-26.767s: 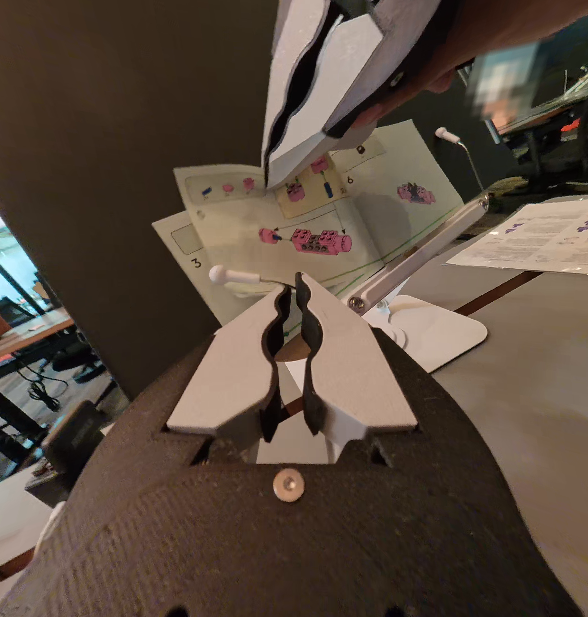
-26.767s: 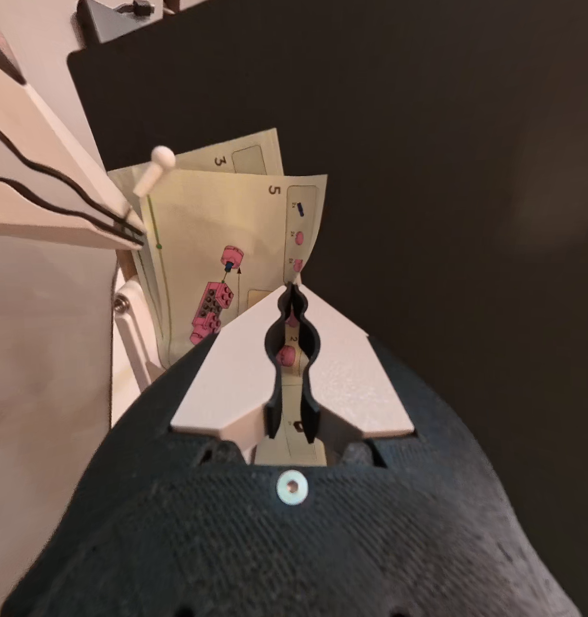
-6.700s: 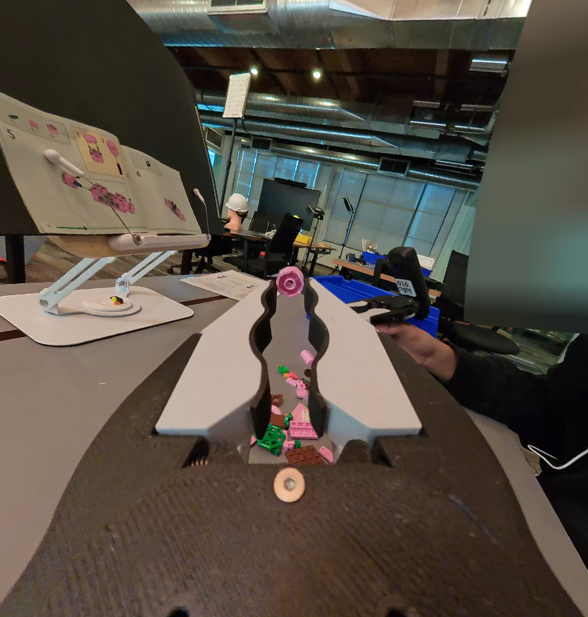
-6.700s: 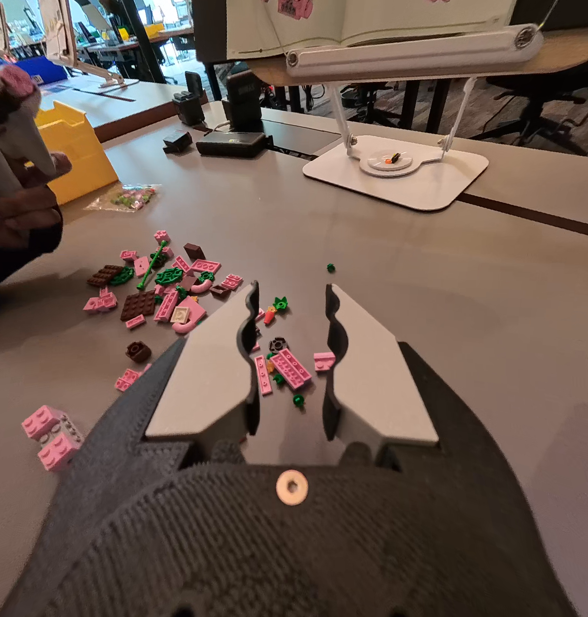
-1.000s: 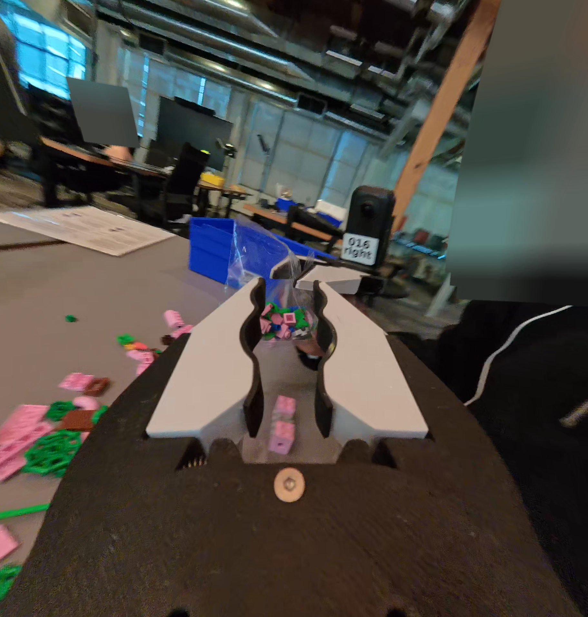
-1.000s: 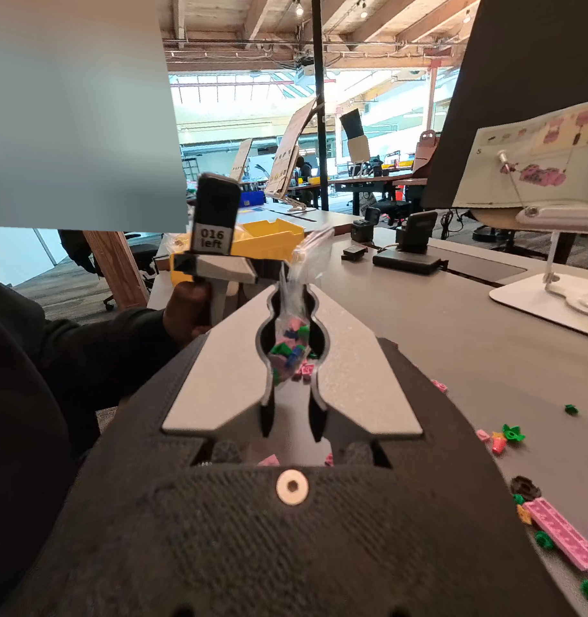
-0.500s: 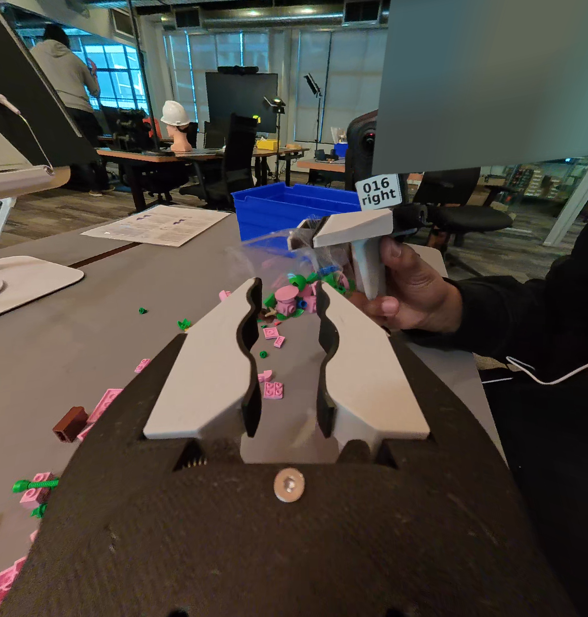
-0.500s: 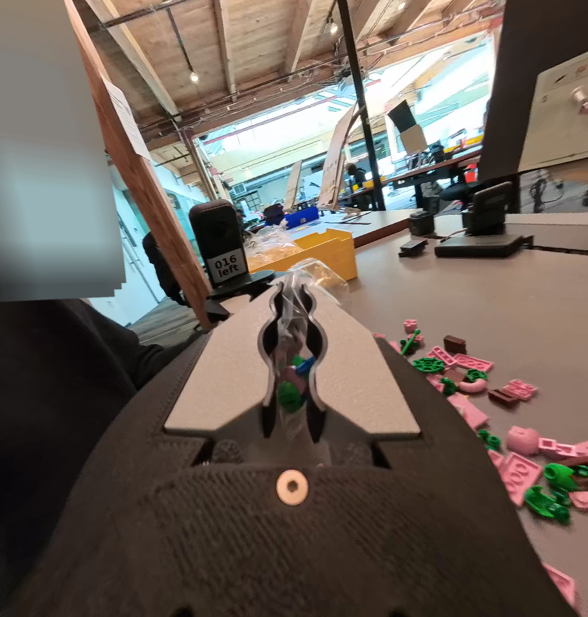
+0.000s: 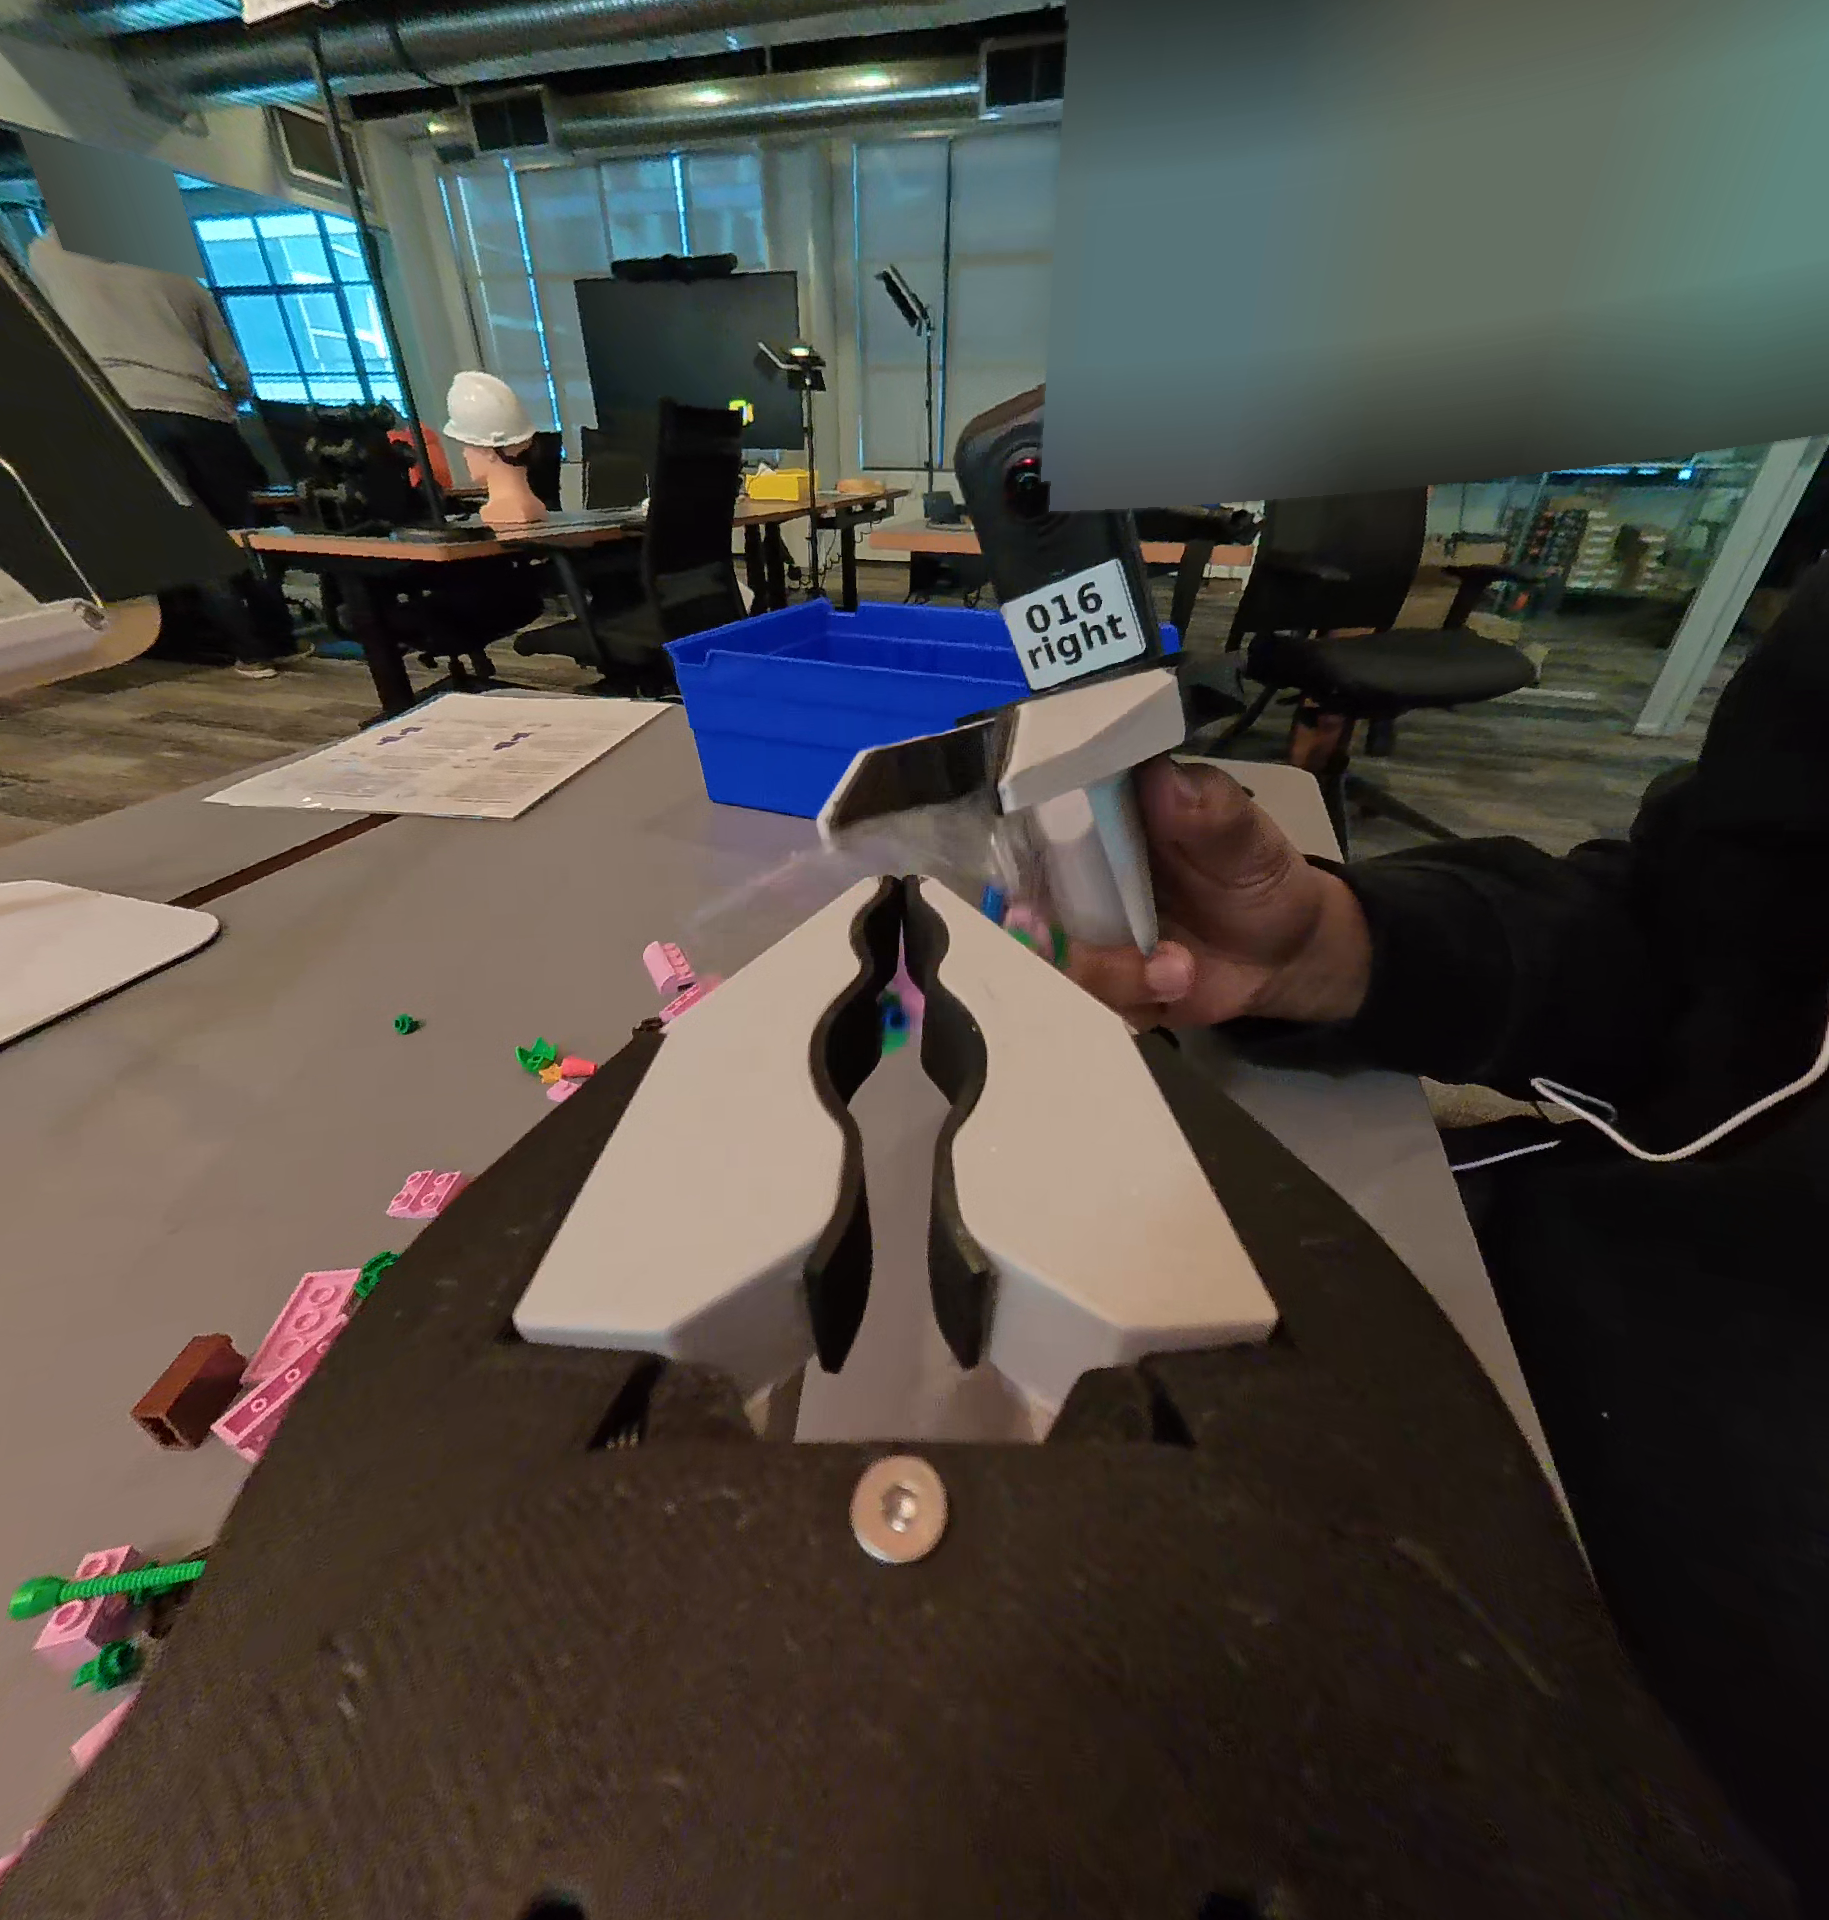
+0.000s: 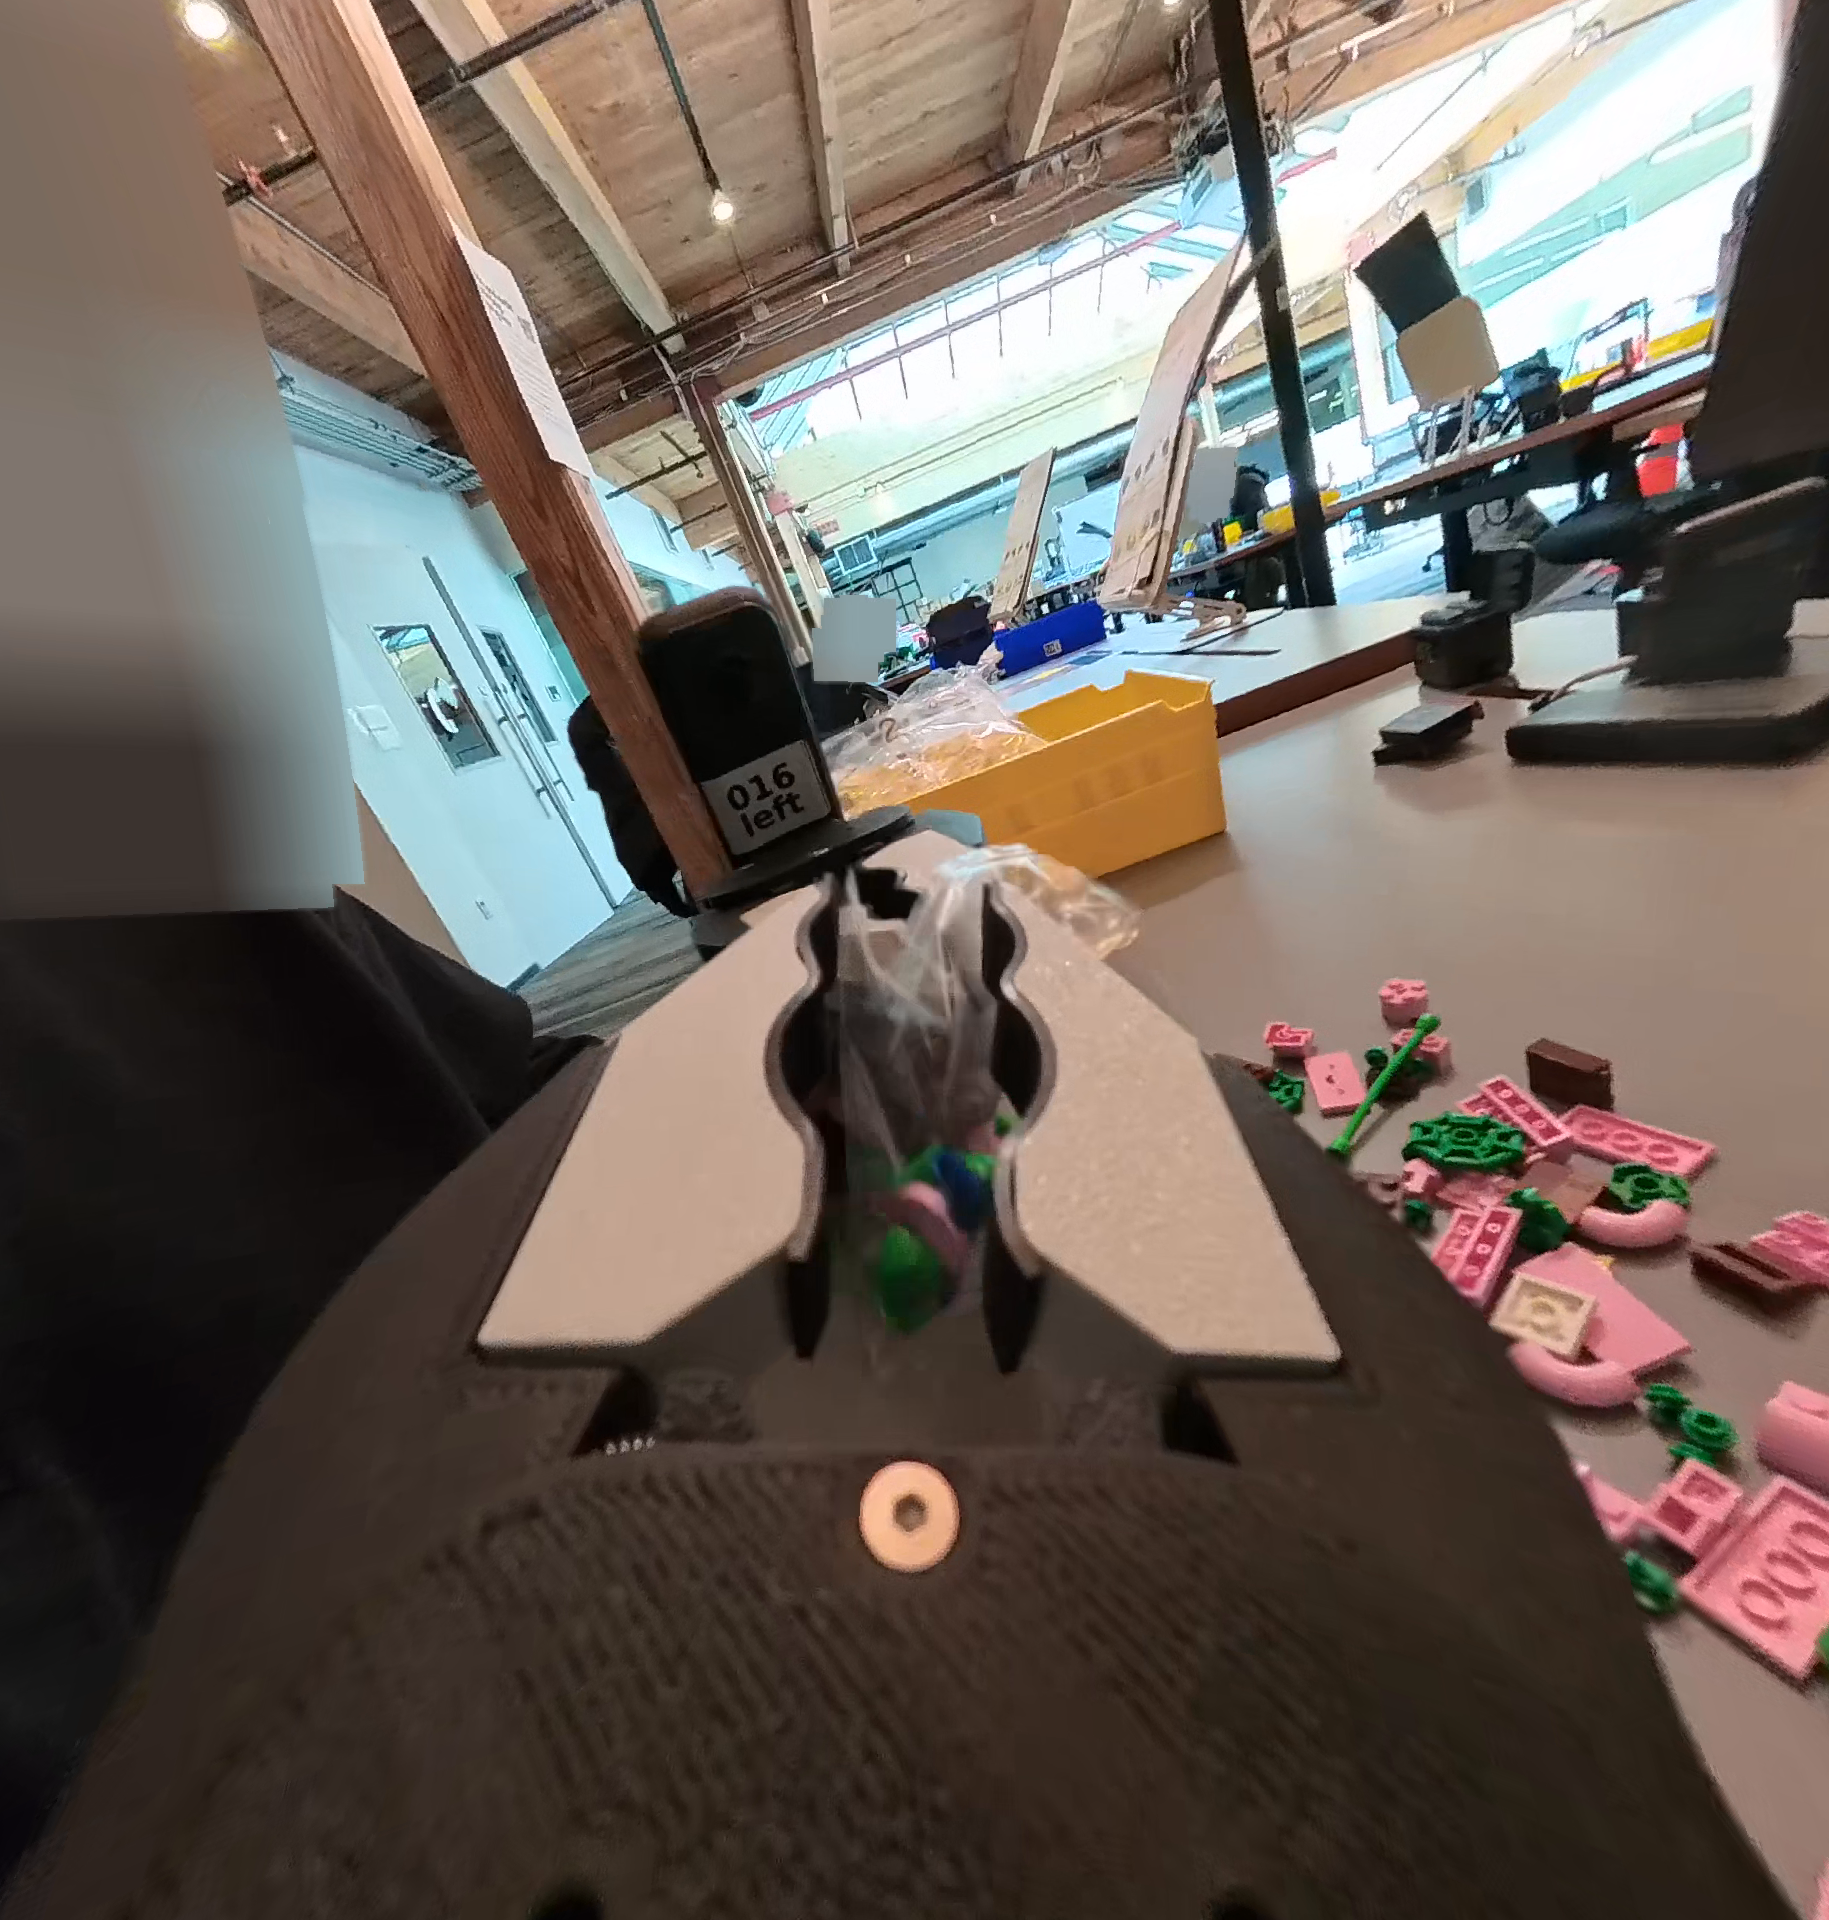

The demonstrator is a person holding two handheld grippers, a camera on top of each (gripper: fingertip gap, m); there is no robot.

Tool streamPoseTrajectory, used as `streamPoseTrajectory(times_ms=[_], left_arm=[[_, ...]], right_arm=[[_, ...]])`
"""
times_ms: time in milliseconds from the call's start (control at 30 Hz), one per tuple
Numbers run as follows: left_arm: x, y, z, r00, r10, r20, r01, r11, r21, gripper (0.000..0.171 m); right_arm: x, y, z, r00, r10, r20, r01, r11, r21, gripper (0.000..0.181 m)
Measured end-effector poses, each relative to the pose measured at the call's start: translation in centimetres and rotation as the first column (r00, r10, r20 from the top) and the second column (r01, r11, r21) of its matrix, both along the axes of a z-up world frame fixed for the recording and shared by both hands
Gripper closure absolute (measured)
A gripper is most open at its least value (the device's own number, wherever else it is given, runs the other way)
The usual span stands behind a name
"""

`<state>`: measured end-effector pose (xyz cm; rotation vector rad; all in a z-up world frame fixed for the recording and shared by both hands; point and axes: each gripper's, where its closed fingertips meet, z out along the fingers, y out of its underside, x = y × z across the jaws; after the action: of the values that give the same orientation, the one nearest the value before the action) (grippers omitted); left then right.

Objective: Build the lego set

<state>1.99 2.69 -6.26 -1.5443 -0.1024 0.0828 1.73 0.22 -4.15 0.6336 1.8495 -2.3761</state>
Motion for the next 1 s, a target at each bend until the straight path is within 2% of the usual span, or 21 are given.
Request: streamPoseTrajectory(times_ms=[133,233,400,500,567,633,733,833,867,967,1000], left_arm=[[-0.2,-0.4,0.4,1.000,0.001,0.009,-0.002,1.000,0.028,0.171],[-0.7,-0.6,0.3,1.000,0.024,0.009,-0.024,0.999,0.026,0.171],[-2.7,-2.0,0.5,0.994,0.103,0.040,-0.105,0.993,0.057,0.171],[-3.3,-2.5,0.7,0.991,0.105,0.084,-0.112,0.990,0.086,0.171],[-3.5,-2.5,0.6,0.990,0.105,0.094,-0.113,0.990,0.079,0.171],[-3.5,-2.4,0.3,0.990,0.107,0.093,-0.113,0.991,0.066,0.171],[-3.5,-2.0,-0.5,0.989,0.098,0.107,-0.102,0.994,0.029,0.171],[-3.5,-1.7,-0.9,0.989,0.077,0.128,-0.080,0.997,0.012,0.171],[-3.5,-1.7,-1.1,0.987,0.070,0.143,-0.072,0.997,0.006,0.171],[-3.7,-1.6,-1.4,0.981,0.058,0.183,-0.058,0.998,-0.004,0.171],[-3.8,-1.6,-1.6,0.980,0.058,0.192,-0.057,0.998,-0.008,0.171]], right_arm=[[-0.3,1.3,0.9,1.000,-0.017,0.000,0.017,0.998,-0.067,0.159],[-0.9,1.8,0.5,0.999,-0.035,0.020,0.036,0.998,-0.047,0.178],[-2.4,4.4,0.6,0.982,-0.187,-0.018,0.186,0.982,-0.017,0.163],[-3.8,6.4,-1.1,0.959,-0.283,0.011,0.281,0.956,0.088,0.158],[-4.5,7.3,-3.0,0.948,-0.313,0.059,0.298,0.936,0.187,0.151],[-4.6,7.1,-5.0,0.951,-0.282,0.123,0.240,0.931,0.274,0.139],[-3.1,5.3,-7.4,0.955,-0.133,0.266,0.036,0.940,0.340,0.121],[-1.6,4.4,-9.7,0.932,-0.068,0.356,-0.096,0.901,0.424,0.125],[-1.2,4.4,-10.7,0.924,-0.067,0.376,-0.128,0.874,0.469,0.132],[-1.3,5.2,-13.7,0.913,-0.163,0.373,-0.122,0.764,0.633,0.125],[-1.3,5.3,-14.1,0.910,-0.176,0.375,-0.124,0.748,0.652,0.124]])
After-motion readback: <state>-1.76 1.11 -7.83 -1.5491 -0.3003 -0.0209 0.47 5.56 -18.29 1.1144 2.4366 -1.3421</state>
